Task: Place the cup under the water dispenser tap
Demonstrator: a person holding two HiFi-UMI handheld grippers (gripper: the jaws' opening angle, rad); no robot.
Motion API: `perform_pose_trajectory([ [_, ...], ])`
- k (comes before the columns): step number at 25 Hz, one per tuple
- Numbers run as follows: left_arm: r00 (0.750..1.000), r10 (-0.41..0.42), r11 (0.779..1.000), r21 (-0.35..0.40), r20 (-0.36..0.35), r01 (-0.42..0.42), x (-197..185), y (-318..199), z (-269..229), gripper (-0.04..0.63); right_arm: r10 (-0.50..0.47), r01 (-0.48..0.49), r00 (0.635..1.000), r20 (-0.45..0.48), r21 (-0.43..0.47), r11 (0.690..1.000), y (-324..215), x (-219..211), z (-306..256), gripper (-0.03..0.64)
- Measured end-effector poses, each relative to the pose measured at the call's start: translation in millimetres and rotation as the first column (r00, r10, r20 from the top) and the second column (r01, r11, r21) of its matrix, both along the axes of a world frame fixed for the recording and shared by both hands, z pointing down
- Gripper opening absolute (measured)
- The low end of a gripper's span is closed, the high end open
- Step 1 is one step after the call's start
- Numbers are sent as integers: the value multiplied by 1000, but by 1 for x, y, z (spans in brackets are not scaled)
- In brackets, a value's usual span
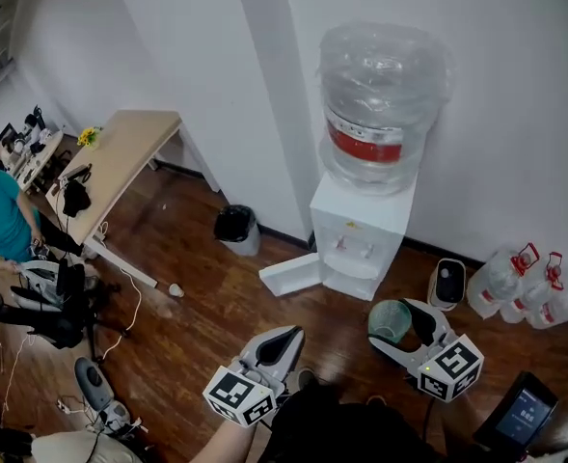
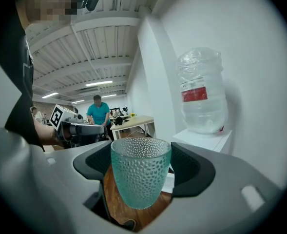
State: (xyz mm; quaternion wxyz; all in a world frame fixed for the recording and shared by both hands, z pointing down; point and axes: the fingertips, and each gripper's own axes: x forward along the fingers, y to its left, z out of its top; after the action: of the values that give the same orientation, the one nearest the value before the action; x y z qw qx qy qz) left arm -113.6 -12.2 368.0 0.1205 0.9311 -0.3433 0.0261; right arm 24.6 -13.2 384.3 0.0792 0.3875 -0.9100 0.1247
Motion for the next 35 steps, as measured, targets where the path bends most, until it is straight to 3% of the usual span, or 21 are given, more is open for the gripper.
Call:
perform_pose_trajectory([
  [6, 999, 46, 999, -4, -14, -46, -39, -41, 12, -12, 87, -87, 996, -19, -32, 996, -41, -33, 21, 373],
  [11, 993, 100, 995, -12, -64, -101, -50, -62, 13, -12, 151, -152, 988, -25, -48, 987, -70, -49, 28, 372],
  [18, 991, 108, 992, -61, -80, -113, -57, -101, 28, -12, 143, -150, 987, -71, -98, 984, -109, -61, 58, 371],
  [23, 993, 116, 986, -118, -9, -116, -46, -139, 49, -12, 139, -155, 984, -115, -149, 977, -149, -53, 102, 371],
  [28, 992, 112, 983, -149, 55, -102, -28, -171, 66, -12, 126, -144, 987, -100, -208, 967, -181, -35, 151, 371],
  [35, 992, 91, 979, -190, 84, -74, -23, -190, 85, -12, 88, -128, 982, -165, -249, 960, -201, -36, 213, 371],
])
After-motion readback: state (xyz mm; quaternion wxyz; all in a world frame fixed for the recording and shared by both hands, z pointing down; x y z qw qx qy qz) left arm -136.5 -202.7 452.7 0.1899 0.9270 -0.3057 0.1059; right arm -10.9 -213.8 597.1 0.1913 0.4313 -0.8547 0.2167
